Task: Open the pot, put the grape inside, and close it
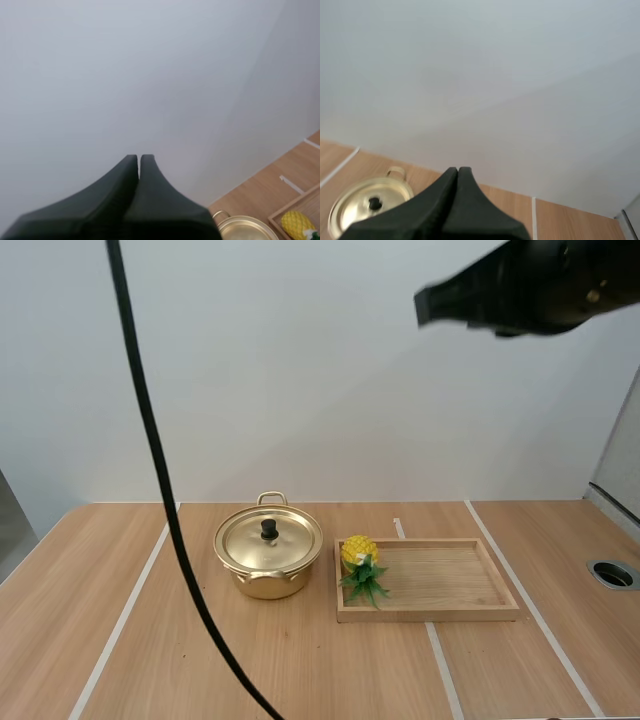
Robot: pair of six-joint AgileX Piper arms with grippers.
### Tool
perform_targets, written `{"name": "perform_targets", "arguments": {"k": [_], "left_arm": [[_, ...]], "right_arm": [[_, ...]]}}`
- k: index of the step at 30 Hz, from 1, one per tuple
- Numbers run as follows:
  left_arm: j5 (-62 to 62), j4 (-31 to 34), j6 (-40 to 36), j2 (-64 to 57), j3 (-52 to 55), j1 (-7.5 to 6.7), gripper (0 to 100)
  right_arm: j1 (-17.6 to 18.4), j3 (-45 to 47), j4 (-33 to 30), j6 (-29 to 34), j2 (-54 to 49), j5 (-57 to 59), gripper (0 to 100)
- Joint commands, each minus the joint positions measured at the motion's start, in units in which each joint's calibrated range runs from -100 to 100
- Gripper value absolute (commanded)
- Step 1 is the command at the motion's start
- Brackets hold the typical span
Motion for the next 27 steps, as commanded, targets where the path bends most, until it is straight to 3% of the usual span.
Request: {"name": "perform_targets", "arguments": {"k": [1, 8, 16, 20, 27], "left_arm": [[-2.41, 1.41, -4.34, -2.93, -0.45, 0.06, 0], [-12.20, 5.59, -17.80, -10.19, 0.19, 0.06, 0], [-24.61, 5.59, -26.03, -20.76, 9.63, 0.06, 0], [-31.64, 7.19, -26.03, -26.71, 17.17, 0.06, 0], [-48.53, 8.08, -26.68, -37.67, 34.34, 0.06, 0]], "right_arm": [[-0.21, -4.79, -6.98, 10.65, -0.73, -2.66, 0], [-0.59, -10.61, -11.64, 11.95, -2.57, -4.50, 0], [-4.87, -9.95, -11.80, 14.52, -10.06, -8.39, 0], [-5.65, -5.55, -11.89, 14.34, -15.21, -13.37, 0], [-8.06, 10.99, -11.89, 14.51, -27.05, -26.17, 0]]}}
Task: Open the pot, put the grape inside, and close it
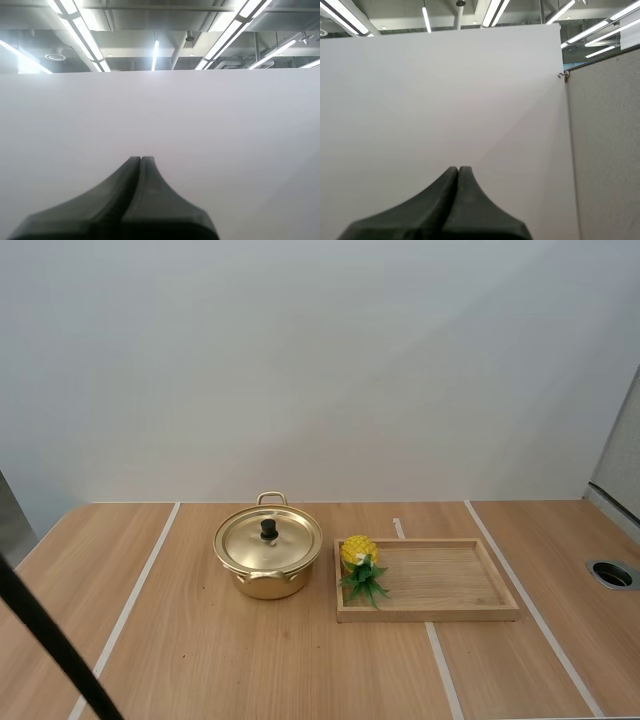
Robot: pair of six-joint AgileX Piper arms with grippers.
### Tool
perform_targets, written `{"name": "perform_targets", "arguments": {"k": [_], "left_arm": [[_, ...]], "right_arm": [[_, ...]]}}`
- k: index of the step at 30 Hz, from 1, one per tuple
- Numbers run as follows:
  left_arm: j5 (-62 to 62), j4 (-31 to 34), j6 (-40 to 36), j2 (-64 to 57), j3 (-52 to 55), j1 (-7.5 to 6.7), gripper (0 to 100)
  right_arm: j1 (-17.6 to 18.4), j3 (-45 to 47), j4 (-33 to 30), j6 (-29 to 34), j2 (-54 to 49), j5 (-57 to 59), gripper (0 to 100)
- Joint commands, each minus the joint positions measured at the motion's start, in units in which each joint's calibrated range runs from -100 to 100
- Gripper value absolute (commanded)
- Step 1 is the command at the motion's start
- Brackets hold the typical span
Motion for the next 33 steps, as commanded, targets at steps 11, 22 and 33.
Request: {"name": "perform_targets", "arguments": {"k": [11, 22, 33], "left_arm": [[-16.56, 5.19, -1.50, -13.46, 29.03, 0.06, 0], [-26.72, 11.62, -7.75, -20.50, 47.09, 0.06, 0], [-32.93, 11.79, -10.18, -20.50, 63.22, 0.96, 0]], "right_arm": [[-3.67, 27.39, -0.36, 0.73, -15.30, -23.69, 0], [-9.50, 41.95, -0.36, 6.83, -15.93, -31.65, 0], [-9.98, 57.72, 0.09, 6.97, -15.93, -42.51, 0]]}}
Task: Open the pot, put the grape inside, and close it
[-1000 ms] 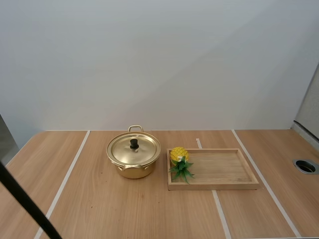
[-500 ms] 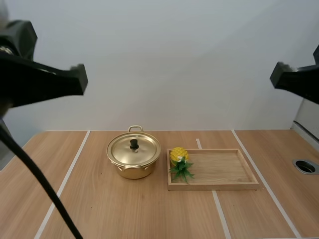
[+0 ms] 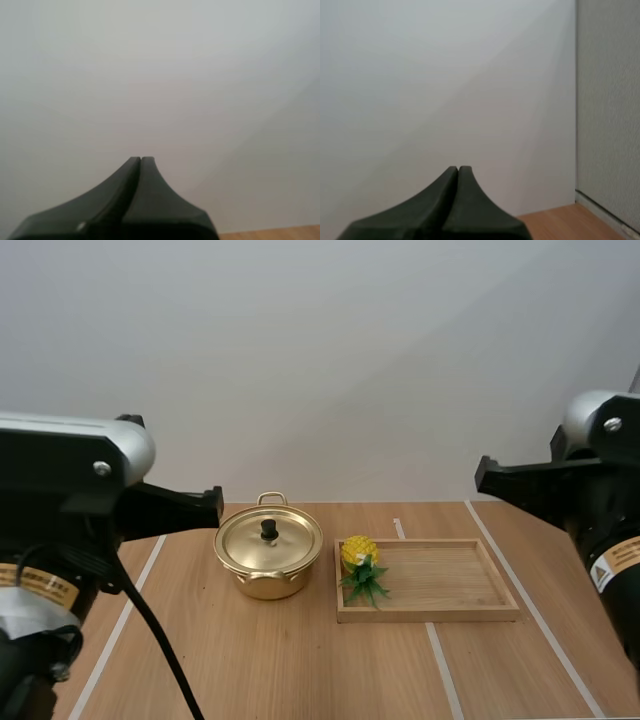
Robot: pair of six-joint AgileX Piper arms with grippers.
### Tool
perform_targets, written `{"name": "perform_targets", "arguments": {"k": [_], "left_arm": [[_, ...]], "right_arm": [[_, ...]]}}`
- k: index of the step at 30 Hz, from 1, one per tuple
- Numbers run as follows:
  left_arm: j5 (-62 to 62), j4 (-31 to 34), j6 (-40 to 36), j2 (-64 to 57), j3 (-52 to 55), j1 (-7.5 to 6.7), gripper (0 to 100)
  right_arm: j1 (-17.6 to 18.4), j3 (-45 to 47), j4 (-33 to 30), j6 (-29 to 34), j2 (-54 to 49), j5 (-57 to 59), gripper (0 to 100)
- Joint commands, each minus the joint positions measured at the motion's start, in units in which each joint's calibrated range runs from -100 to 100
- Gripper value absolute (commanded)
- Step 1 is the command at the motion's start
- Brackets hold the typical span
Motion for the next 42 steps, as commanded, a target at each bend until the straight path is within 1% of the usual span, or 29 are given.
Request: {"name": "perform_targets", "arguments": {"k": [1, 5, 9, 16, 18, 20, 22, 25, 27, 30, 32, 34, 37, 40, 42], "left_arm": [[-1.86, 0.27, -2.29, -0.21, 4.07, 0.99, 0], [-1.65, 0.27, -2.52, -0.21, 8.21, 1.99, 0], [-2.22, 0.27, -2.52, -0.21, 13.17, 1.99, 0], [-13.90, 0.27, -5.03, -0.21, 25.01, 1.99, 0], [-16.52, 0.27, -5.03, -0.21, 26.01, 1.99, 0], [-12.38, 0.05, -6.36, -0.21, 26.01, 1.99, 0], [-11.01, -0.09, -7.35, -0.21, 26.01, 1.99, 0], [-8.29, -0.21, -8.29, -0.21, 26.01, 2.23, 0], [-4.62, -0.21, -8.29, -0.21, 26.01, 2.25, 0], [1.85, -0.21, -8.20, -0.21, 26.01, 2.47, 0], [3.08, -0.48, -8.11, -0.21, 26.01, 2.71, 0], [3.40, -0.92, -8.11, -0.21, 26.01, 2.86, 0], [4.22, -1.51, -8.11, -0.21, 26.01, 2.86, 0], [4.27, -1.50, -7.89, -0.21, 26.01, 2.86, 0], [4.27, -1.50, -7.55, -0.21, 26.01, 2.86, 0]], "right_arm": [[0.20, 3.75, 0.09, 0.22, -0.34, -1.58, 0], [0.35, 7.76, -0.13, 0.22, -0.34, -1.02, 0], [0.43, 12.09, -0.29, 0.22, -0.34, -1.34, 0], [0.43, 23.59, -0.29, 0.22, -0.34, -10.89, 0], [0.43, 26.13, -0.29, 0.22, -0.34, -13.00, 0], [0.43, 26.16, -0.29, 0.22, -0.34, -14.08, 0], [0.43, 26.16, 1.68, 0.22, -0.34, -11.01, 0], [0.43, 26.16, 2.46, 0.22, -0.34, -10.42, 0], [0.43, 26.16, 2.89, 0.22, -0.34, -8.01, 0], [0.43, 26.16, 3.16, 0.22, -0.34, -1.42, 0], [0.43, 26.16, 3.68, 0.22, -0.34, 2.22, 0], [0.43, 26.16, 4.22, 0.22, -0.34, 2.67, 0], [0.43, 26.16, 6.33, -2.79, -0.34, 2.49, 0], [0.43, 26.16, 9.99, -7.85, -0.34, 2.67, 0], [0.43, 26.16, 10.59, -9.30, -0.34, 2.68, 0]]}}
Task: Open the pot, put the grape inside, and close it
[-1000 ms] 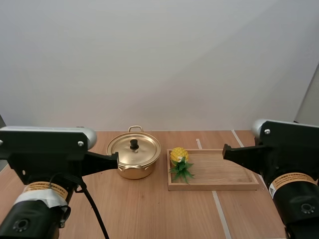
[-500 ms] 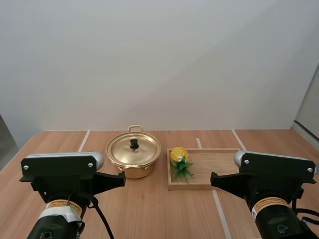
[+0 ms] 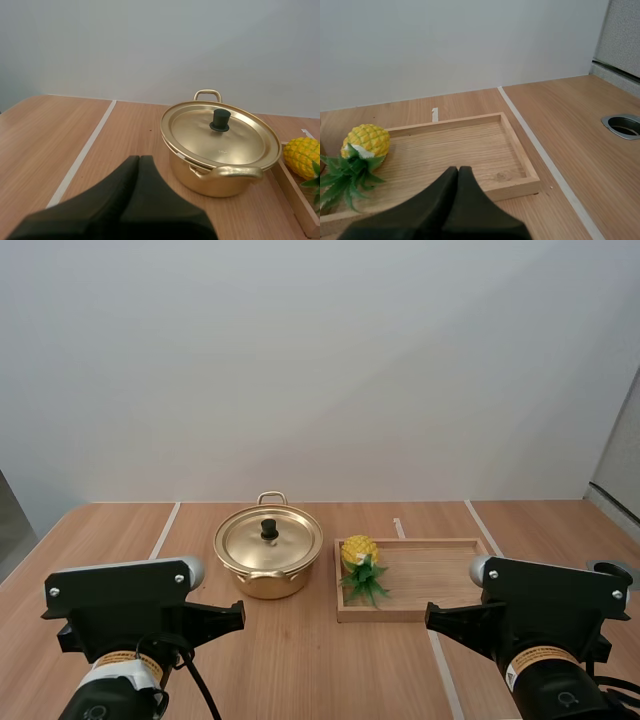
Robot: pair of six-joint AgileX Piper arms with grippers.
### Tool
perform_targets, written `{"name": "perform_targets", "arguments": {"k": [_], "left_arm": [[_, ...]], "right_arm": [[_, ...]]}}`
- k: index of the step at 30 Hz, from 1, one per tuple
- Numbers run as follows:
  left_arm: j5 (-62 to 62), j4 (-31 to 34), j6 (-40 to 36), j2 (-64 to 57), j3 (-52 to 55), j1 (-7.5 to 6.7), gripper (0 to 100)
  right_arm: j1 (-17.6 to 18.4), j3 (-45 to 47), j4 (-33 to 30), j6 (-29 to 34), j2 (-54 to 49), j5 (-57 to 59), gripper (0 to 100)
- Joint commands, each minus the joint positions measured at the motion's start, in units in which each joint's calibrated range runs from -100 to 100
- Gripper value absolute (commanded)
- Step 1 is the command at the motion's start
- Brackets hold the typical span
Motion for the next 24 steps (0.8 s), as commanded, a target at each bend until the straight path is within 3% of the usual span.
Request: {"name": "perform_targets", "arguments": {"k": [1, 24], "left_arm": [[0.20, -0.91, 0.73, -0.32, 0.14, 0.06, 0], [-0.33, -0.81, 0.89, -0.32, 0.14, 0.06, 0]], "right_arm": [[0.03, 0.13, 1.51, -2.77, -0.34, 0.53, 0], [0.03, 0.13, 4.19, -2.80, -0.34, 0.37, 0]]}}
